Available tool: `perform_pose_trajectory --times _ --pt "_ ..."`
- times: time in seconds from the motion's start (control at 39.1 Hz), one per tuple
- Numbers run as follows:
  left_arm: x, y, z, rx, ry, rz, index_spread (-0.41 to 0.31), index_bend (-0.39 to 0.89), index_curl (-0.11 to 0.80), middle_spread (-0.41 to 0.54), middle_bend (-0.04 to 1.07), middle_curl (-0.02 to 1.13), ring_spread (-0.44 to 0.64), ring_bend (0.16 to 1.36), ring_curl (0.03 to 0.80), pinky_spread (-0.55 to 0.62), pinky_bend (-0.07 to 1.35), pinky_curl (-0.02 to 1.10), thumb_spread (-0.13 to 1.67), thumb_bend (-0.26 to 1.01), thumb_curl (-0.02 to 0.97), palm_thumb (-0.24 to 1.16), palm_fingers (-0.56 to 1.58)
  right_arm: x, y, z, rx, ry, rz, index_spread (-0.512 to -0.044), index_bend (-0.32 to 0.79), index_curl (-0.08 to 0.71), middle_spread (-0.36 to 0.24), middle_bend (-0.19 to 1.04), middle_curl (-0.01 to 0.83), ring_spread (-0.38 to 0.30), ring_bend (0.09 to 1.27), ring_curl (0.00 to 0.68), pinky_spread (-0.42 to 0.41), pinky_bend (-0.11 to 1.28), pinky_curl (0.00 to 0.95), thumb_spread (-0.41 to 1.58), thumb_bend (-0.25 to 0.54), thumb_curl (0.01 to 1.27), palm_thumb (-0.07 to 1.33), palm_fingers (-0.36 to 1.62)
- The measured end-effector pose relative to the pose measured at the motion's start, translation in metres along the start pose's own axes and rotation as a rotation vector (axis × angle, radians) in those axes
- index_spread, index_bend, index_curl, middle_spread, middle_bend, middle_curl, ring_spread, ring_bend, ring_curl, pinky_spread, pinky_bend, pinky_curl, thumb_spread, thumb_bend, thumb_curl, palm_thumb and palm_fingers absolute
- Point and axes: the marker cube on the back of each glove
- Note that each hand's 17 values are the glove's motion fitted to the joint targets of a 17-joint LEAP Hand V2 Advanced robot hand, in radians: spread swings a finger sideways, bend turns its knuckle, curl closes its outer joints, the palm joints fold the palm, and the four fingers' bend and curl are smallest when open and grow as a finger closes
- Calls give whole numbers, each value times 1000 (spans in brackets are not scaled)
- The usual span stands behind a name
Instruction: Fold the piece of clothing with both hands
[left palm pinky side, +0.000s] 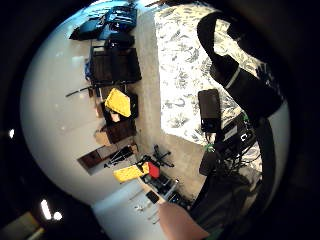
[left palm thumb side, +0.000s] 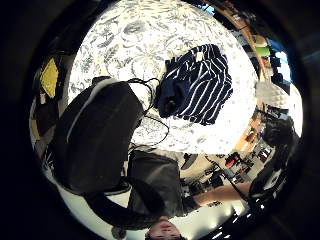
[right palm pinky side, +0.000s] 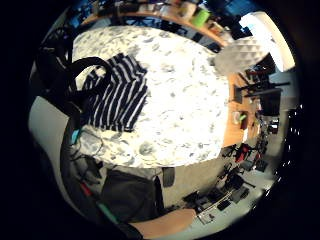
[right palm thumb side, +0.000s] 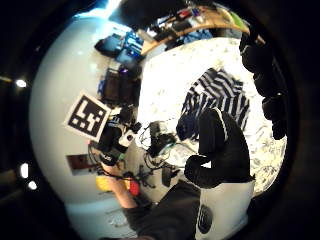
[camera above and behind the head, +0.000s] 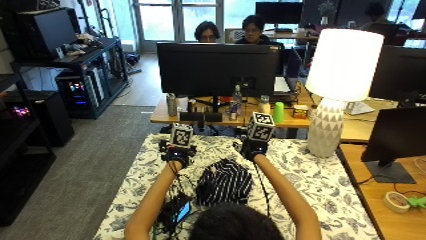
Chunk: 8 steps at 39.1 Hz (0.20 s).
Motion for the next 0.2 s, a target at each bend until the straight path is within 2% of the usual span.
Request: perform_pose_trajectory --times 0.05,0.08,0.15,0.2 --pt "4 -5 -4 67 -3 -16 -22 126 266 150 158 270 88 668 340 85 737 365 1223 -13 210 104 310 16 -9 -2 28 12 26 -211 38 112 -97 261 491 -157 743 452 -270 834 435 1173 -8 440 793 1070" --pt "6 -4 -5 65 -5 1 -22 128 266 150 158 270 87 667 340 85 736 365 1224 -13 209 104 311 20 -10 -4 33 17 34 -211 35 111 -96 262 490 -156 737 450 -270 830 433 1181 -9 437 794 1075" --pt "16 -1 -4 -20 -5 107 -22 129 266 150 156 270 83 666 339 85 736 365 1227 -13 208 105 313 32 -11 -3 27 18 53 -211 40 112 -97 259 488 -155 724 445 -266 812 427 1195 -9 431 802 1083" --pt "19 -3 -4 -38 -6 131 -22 131 268 150 154 269 81 666 339 85 734 365 1229 -13 207 106 316 37 -11 -1 17 16 61 -211 44 112 -97 254 486 -155 717 442 -264 803 423 1204 -9 428 807 1089"
